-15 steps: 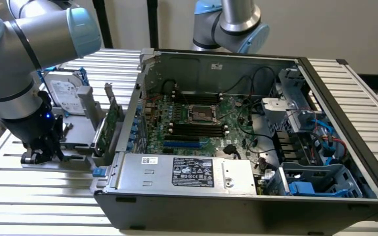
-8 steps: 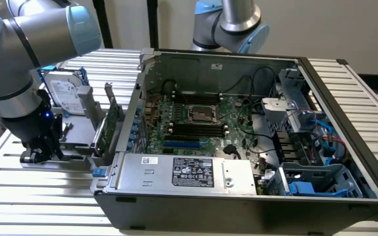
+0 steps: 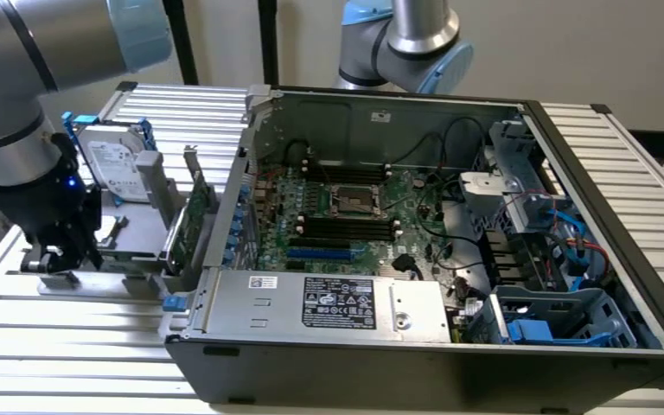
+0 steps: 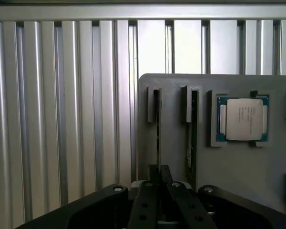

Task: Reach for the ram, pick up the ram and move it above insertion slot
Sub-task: 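Pick up the ram and move it above insertion slot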

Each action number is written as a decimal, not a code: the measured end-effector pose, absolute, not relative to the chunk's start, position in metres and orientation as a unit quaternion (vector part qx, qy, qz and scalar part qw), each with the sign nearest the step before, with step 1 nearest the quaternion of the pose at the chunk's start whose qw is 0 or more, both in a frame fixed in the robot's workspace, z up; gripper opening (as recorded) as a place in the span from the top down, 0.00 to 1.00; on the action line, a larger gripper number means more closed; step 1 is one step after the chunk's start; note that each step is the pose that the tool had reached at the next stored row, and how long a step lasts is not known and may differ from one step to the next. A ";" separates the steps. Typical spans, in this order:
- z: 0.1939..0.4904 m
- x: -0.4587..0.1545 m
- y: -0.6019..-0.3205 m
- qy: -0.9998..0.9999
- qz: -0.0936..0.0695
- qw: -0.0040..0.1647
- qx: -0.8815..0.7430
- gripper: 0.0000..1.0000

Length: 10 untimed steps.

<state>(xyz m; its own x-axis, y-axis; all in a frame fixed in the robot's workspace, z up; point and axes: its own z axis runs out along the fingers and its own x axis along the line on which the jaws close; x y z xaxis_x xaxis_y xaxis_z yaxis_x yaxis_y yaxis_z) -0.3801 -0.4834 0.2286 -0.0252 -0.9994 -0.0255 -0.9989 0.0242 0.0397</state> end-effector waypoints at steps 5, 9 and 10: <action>0.251 -0.379 -0.483 -0.716 -0.024 0.005 0.698 0.87; 0.270 -0.376 -0.483 -0.716 -0.024 0.005 0.698 0.87; 0.274 -0.374 -0.483 -0.716 -0.024 0.005 0.698 0.87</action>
<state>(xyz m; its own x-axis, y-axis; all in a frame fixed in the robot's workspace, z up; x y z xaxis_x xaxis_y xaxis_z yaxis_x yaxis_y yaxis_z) -0.3741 -0.4834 0.2741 -0.0251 -0.9994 -0.0255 -0.9989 0.0240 0.0408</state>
